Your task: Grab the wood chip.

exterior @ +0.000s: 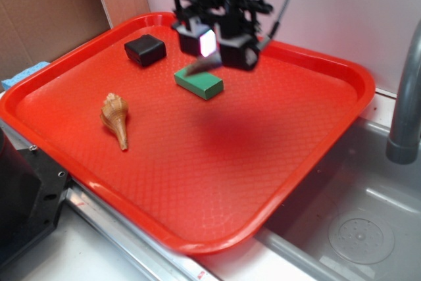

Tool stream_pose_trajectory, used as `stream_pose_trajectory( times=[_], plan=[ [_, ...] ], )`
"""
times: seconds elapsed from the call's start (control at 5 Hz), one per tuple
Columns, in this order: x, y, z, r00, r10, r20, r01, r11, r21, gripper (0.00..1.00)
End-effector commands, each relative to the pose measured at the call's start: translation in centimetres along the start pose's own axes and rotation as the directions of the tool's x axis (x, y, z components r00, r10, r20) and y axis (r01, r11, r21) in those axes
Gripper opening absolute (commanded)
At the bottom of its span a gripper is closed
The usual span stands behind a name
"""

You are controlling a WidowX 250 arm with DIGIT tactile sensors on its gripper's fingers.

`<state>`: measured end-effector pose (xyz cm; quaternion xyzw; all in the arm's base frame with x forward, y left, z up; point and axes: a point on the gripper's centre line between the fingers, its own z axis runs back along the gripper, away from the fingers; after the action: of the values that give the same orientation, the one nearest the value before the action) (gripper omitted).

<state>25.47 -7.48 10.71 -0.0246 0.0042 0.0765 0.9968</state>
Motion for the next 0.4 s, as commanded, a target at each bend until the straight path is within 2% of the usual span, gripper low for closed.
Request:
stream_pose_trajectory(
  times=[0.0, 0.2],
  plan=[
    [-1.3, 5.4, 6.8, 0.993, 0.072, 0.097, -0.066, 0.996, -0.066, 0.00],
    [-1.8, 6.7, 7.6, 0.987, 0.127, 0.097, -0.120, 0.990, -0.076, 0.00]
  ],
)
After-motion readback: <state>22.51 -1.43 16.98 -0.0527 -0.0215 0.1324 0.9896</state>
